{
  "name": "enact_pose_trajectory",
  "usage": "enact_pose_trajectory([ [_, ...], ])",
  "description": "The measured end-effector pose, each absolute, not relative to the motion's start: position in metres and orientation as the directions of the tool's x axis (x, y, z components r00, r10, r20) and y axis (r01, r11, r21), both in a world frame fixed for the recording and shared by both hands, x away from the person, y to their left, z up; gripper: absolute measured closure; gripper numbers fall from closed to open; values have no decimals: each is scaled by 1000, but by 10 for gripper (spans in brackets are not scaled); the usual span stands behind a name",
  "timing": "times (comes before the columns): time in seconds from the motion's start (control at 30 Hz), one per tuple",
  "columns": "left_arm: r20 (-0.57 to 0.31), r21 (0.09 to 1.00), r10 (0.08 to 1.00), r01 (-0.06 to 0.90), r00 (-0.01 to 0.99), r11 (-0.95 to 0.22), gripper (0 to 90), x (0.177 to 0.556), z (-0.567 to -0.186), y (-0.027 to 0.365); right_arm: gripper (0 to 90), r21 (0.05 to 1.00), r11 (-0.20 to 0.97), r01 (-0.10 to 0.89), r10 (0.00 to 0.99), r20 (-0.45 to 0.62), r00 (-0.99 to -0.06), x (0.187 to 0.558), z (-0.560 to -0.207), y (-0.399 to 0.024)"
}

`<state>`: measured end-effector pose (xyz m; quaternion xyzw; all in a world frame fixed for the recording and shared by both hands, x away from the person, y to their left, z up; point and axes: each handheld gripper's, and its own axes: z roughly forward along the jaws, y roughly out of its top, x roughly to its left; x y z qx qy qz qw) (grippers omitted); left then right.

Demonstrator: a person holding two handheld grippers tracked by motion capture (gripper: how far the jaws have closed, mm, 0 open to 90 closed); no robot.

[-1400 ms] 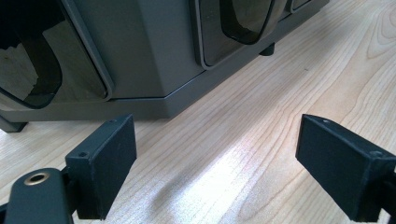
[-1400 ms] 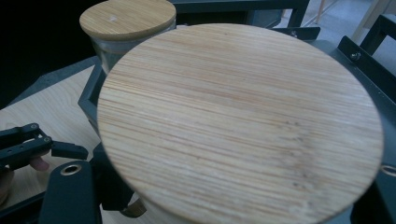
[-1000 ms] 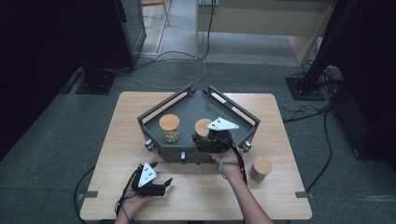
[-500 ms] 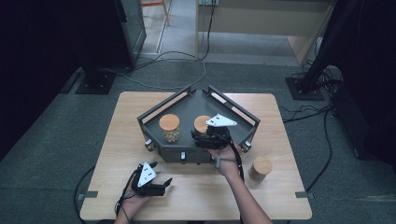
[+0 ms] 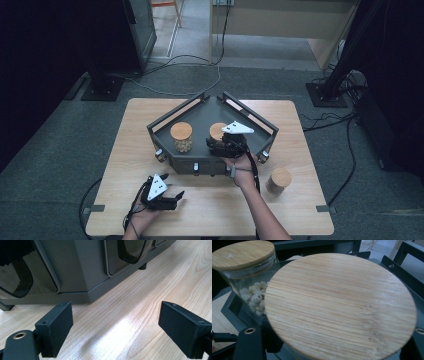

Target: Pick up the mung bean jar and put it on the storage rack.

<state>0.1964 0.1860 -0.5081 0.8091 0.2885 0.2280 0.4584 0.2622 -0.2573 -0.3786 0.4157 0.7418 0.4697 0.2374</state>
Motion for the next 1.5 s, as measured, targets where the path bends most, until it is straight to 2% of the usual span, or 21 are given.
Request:
enact_pose_trajectory([
  [0.4,106,873,676,257,730,-414,123,196,-508,186,251,890,218,401,848,31,-530,265,-385,-256],
  [0.67,110,871,675,256,730,-418,123,196,-508,185,249,896,255,364,844,-22,-537,260,-390,-250],
  [0.9,111,870,674,256,731,-421,123,196,-508,185,248,899,248,361,842,-16,-540,260,-391,-252],
  [1.1,112,869,674,257,730,-422,123,196,-507,185,234,899,218,380,835,29,-549,264,-393,-258],
  [1.5,112,868,674,258,730,-424,123,197,-507,184,179,891,265,369,826,-12,-564,259,-389,-262],
])
